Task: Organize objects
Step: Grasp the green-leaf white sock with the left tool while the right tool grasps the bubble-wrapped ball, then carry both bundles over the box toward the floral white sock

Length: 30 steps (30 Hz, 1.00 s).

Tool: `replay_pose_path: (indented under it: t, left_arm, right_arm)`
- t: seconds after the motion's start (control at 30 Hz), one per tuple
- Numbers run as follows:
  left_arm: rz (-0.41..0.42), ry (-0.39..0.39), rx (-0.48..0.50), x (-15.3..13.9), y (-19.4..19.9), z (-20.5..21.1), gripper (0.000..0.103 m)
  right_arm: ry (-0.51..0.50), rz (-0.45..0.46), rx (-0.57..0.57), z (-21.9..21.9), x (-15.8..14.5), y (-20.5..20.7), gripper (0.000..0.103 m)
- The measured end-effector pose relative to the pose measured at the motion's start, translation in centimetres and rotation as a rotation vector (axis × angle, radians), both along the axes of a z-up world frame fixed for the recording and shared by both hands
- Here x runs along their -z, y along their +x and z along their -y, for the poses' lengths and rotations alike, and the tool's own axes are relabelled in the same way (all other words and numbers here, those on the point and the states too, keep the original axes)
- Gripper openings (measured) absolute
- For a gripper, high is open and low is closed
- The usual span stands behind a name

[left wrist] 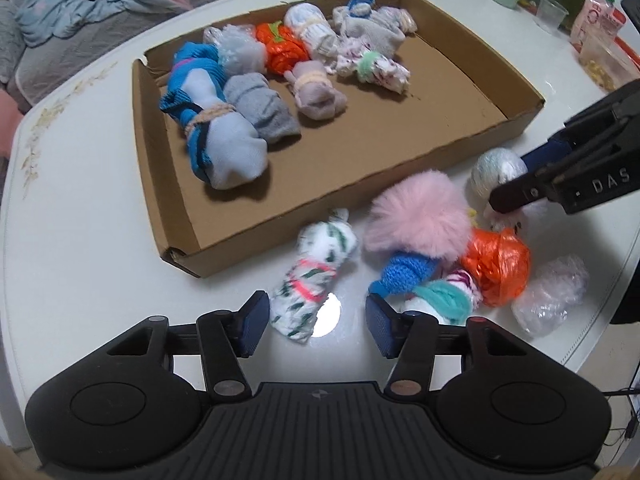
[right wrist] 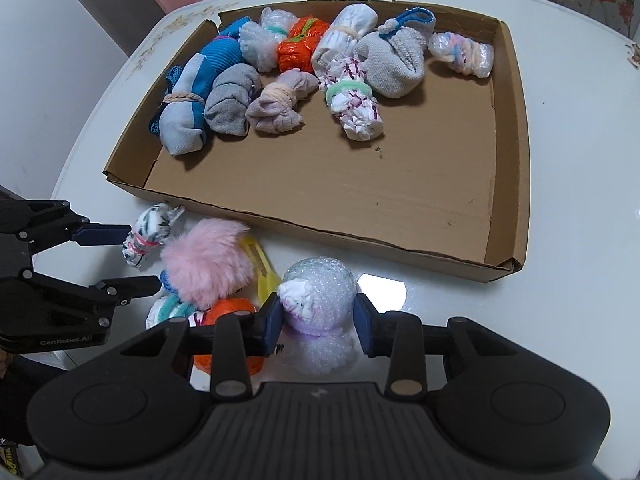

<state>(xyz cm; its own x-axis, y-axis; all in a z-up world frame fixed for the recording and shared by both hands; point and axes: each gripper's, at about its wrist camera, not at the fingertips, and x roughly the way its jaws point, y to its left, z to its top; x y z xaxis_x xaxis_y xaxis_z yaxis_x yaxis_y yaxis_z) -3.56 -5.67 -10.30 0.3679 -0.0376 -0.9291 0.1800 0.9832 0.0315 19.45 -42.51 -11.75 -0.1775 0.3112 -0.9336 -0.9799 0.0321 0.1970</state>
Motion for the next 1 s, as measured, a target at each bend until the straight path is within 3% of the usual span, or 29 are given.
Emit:
replay_pose_path:
  t: [0.17,0.57,0.8,1.0]
  left_arm:
    - [0.019,0.045,0.005,0.2,0.6,0.2,0.061]
    - [-0.018,0.019,0.014,1.4,1.1,0.3,0.048]
    - [-0.021,0.000,-0.012,1.3,1.4,0.0,0.046]
    - [-0.028,-0.018,-0.024,1.0,1.7,0.1,0.036]
  right_arm:
    - [-0.001,-0.002,0.000,-0.1,-0.2,0.5,0.036]
    - [-0.011,0.000,0.009,0.3,-0.6,1.3,0.039]
    - [-0.024,0.008,-0.011,0.2,-0.2,0.8,0.039]
    - [-0.035,-0.005,-0.024,0.4,-0.2,0.9,0.031]
